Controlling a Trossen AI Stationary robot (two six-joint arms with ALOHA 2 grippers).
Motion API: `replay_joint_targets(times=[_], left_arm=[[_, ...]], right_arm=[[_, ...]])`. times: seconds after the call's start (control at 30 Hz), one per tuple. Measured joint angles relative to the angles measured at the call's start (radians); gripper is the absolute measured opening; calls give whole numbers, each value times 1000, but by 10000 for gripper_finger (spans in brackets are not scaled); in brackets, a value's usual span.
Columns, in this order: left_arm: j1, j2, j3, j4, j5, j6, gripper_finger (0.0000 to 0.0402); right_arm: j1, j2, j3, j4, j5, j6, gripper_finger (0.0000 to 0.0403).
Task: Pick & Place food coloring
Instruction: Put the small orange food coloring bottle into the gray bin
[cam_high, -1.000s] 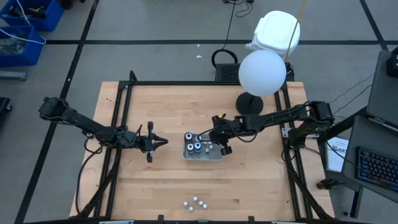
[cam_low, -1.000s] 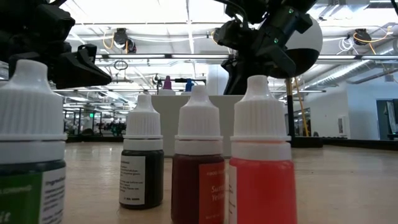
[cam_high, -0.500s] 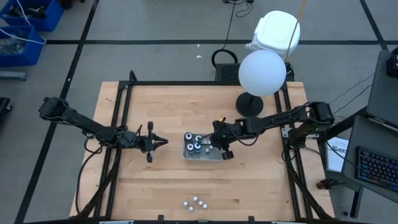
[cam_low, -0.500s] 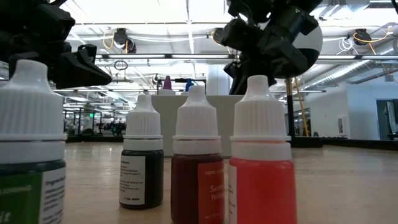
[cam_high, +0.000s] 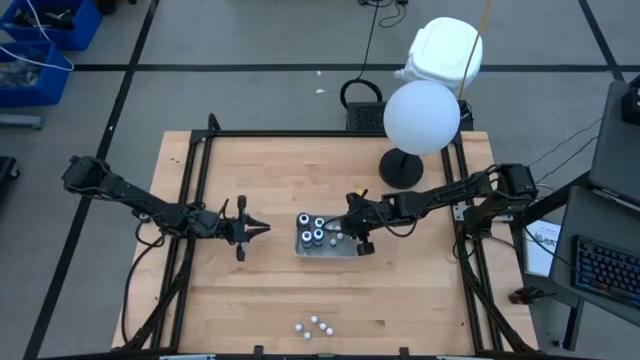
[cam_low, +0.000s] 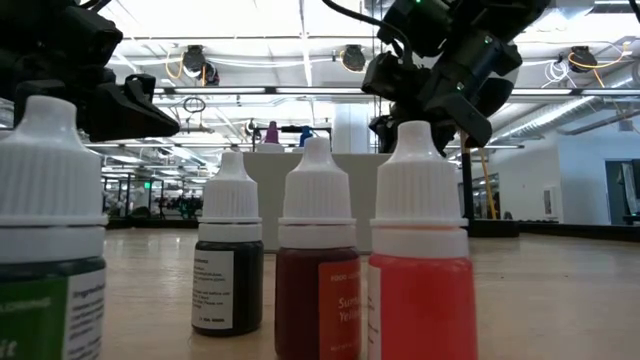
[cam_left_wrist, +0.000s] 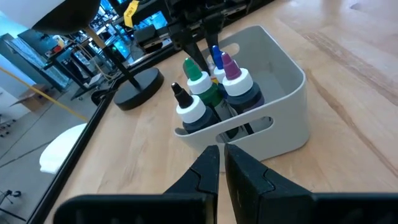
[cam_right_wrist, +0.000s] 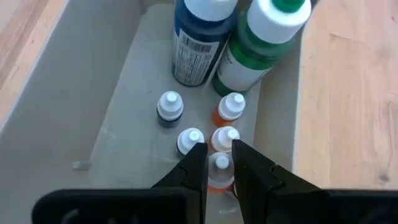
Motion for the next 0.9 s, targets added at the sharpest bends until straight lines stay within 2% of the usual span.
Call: replay_joint_targets(times=[0.8,0.9], left_arm=[[0,0,0,0,0,-2,33],[0,0,0,0,0,-2,33]], right_arm=[[0,-5,-4,-36,8,9,48],[1,-23,-6,-61,45,9,48]])
